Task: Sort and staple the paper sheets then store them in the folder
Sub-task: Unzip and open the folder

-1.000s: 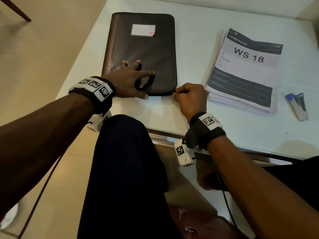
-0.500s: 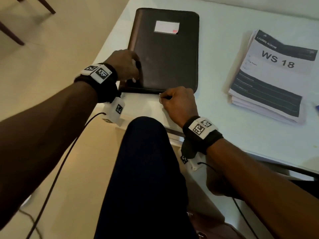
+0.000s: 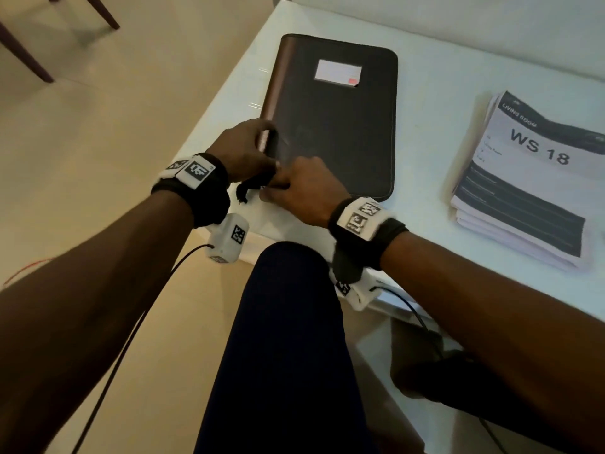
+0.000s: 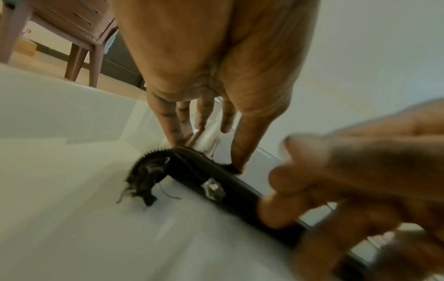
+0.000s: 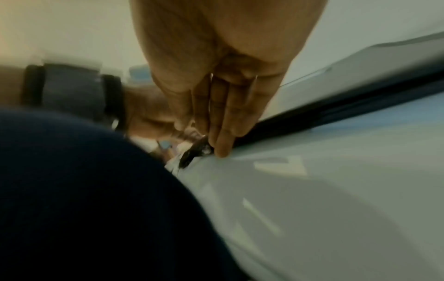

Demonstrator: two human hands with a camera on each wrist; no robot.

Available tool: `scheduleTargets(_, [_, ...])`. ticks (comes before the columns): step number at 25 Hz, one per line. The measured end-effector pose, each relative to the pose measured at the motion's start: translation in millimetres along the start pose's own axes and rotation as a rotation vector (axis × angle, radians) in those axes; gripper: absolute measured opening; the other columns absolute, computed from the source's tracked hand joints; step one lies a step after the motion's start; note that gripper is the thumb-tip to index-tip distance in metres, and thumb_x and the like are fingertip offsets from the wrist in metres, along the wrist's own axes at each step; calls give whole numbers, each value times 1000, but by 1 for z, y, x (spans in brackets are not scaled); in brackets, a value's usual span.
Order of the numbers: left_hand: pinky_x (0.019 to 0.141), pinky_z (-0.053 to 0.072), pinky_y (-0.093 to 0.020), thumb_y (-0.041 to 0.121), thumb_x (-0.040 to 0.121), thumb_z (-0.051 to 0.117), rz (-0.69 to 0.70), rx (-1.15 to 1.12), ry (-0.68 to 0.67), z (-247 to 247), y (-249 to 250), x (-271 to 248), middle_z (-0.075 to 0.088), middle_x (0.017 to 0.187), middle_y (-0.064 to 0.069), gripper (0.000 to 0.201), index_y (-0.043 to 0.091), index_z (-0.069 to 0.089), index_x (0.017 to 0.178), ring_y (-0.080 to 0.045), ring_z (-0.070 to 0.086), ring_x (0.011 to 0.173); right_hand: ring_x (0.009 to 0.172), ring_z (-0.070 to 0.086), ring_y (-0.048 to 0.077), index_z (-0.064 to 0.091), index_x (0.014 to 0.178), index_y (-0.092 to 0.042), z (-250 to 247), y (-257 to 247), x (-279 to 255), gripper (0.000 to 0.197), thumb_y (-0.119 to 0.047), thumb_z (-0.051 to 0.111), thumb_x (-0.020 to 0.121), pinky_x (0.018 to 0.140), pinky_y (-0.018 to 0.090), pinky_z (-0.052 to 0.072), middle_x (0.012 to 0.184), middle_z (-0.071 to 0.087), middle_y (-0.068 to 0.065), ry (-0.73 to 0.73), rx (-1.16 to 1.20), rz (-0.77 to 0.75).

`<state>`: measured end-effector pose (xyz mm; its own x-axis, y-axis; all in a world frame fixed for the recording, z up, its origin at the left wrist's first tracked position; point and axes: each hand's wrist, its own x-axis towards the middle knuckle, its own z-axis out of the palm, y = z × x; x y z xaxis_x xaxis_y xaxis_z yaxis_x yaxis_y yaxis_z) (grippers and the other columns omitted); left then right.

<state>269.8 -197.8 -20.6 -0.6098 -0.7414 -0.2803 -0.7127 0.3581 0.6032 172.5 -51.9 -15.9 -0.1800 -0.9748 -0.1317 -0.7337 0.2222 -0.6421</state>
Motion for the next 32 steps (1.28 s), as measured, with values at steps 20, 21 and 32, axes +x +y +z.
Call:
scheduleTargets(20, [105,47,-44,28,81,86,281,331,-275,53,85,-26,49,149,-4,90,25,37,156,-31,56,126,96,65,33,64,101,-8,-60,149,-140,26,-30,66,88,86,46,59,117,60,16,512,105,832])
scheduleTargets(21, [104,48,-44,30,82,85,302,366,-303,55,91,-27,50,147,-4,88,25,38,155,-30,57,124,94,65,33,64,100,-8,-65,145,-148,26,-29,64,86,85,47,60,115,60,16,518,112,856])
scheduleTargets(32, [114,37,-37,45,87,78,243,60,-552,25,126,-74,38,161,7,85,41,31,158,-16,49,135,120,52,30,61,130,-22,-132,38,-171,39,-30,59,92,99,57,47,128,53,7,821,-136,649])
